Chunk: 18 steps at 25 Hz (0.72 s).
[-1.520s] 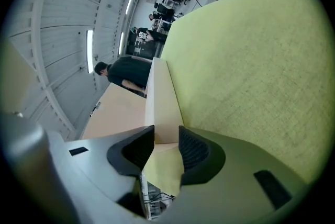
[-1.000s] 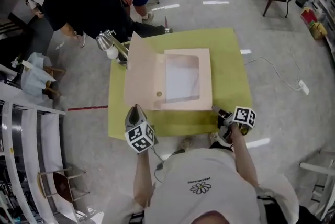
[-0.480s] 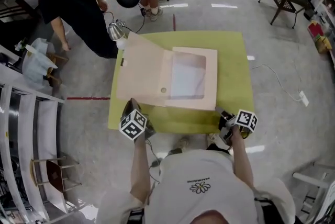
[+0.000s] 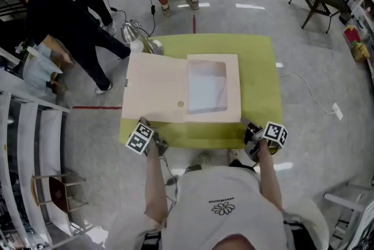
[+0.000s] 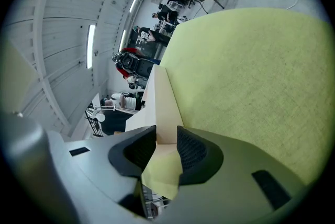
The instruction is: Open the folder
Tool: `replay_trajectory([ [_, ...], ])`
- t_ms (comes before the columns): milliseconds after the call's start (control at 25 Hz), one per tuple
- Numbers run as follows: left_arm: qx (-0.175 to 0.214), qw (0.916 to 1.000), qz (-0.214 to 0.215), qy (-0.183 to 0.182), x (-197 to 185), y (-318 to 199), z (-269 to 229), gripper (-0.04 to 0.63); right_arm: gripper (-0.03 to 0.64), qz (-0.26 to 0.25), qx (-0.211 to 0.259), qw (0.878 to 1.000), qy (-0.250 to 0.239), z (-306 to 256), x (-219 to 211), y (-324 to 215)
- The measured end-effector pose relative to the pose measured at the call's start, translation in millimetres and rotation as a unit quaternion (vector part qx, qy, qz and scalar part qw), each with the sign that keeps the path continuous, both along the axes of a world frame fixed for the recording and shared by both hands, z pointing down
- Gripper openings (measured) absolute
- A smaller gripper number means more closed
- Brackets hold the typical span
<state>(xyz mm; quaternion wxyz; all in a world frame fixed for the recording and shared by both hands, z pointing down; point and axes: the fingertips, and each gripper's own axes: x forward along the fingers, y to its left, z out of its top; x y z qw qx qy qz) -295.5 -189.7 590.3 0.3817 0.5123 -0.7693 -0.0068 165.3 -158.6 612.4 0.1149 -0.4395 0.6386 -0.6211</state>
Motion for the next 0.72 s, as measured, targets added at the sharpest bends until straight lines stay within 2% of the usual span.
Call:
replay_trajectory([
  [160,-0.052,0.9986,-0.008,-0.003,-8.9,4.2,23.3,0.044,0.115,0.003,0.000,1.000,-0.006,0.5,0.6,-2.1],
  [240,-0.081,0.9960,-0.012,-0.035,-11.1,5.2,30.0,0.057,0.115,0.005,-0.001,1.000,-0.009,0.0,0.3,-1.8],
  [320,-0.116,0.9892,-0.013,-0.090,-13.1,6.6,33.5,0.075,0.115,0.006,0.000,1.000,-0.010,-0.3,0.0,-1.3],
  [400,-0.159,0.9751,0.001,-0.154,-14.3,8.7,39.2,0.084,0.115,0.006,0.000,1.000,-0.007,0.4,0.3,-0.8],
  [440,-0.183,0.9651,0.018,-0.187,-12.5,8.6,45.4,0.028,0.115,0.006,-0.001,1.000,-0.004,1.3,1.1,-0.3],
  [560,-0.235,0.9295,0.055,-0.279,-11.3,12.1,59.3,0.014,0.117,0.011,-0.001,1.000,-0.009,1.4,0.0,0.6],
  [600,-0.239,0.9230,0.058,-0.296,-12.3,14.2,60.2,0.014,0.118,0.013,-0.002,1.000,-0.013,0.9,-0.7,0.6],
  [640,-0.239,0.9204,0.060,-0.303,-13.0,15.6,59.9,0.014,0.120,0.015,-0.002,1.000,-0.016,0.3,-1.0,0.7],
  [720,-0.237,0.9199,0.064,-0.306,-14.5,16.8,58.8,0.014,0.123,0.018,-0.003,1.000,-0.021,-0.7,-0.5,1.1],
])
